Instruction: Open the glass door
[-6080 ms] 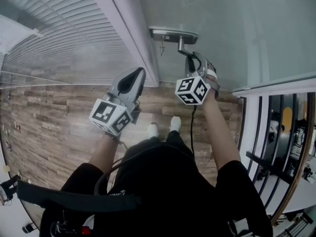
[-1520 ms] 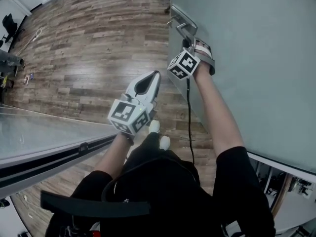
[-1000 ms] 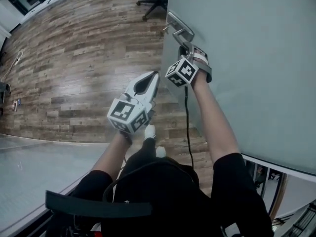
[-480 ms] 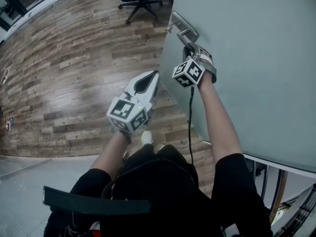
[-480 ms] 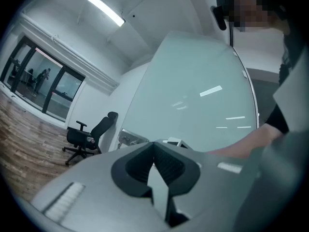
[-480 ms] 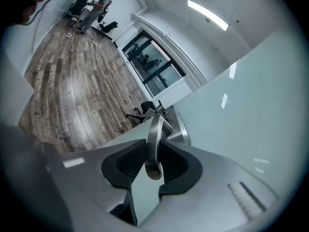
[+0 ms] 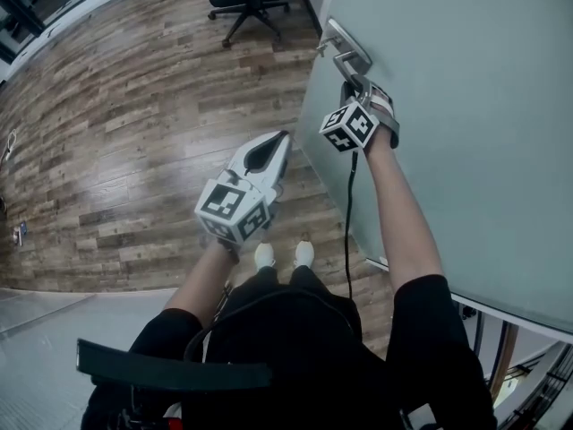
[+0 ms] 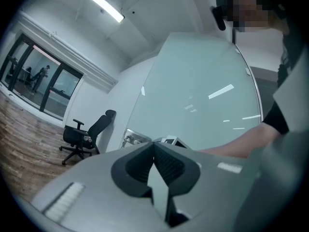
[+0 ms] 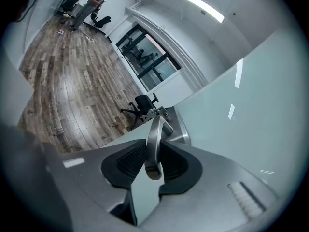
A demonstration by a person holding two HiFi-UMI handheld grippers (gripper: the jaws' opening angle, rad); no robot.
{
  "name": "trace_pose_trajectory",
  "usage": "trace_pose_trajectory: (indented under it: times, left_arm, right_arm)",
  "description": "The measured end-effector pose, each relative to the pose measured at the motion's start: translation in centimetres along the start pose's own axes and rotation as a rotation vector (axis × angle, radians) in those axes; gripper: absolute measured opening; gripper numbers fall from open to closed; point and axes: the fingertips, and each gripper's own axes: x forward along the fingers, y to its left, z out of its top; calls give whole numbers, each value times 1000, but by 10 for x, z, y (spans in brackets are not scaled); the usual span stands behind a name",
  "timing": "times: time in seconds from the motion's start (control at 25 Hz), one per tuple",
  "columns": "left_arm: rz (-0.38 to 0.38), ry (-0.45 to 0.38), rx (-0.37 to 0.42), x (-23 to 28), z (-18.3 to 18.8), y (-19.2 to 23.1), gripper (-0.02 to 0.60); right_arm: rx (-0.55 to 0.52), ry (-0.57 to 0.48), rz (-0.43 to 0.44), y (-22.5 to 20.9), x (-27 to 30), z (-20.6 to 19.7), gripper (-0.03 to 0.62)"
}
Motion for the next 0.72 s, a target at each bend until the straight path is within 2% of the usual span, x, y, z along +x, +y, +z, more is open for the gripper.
trace_pose_trajectory:
  times: [0.32,0.72]
  left_arm:
    - [3,37,-6,34,-1,4,2]
    - [-56,38,21,73,0,-8,2]
  right_arm:
    - [42,39,-5,-24,22,-22,91]
    - [74,59,-12,-44,40,-43,91]
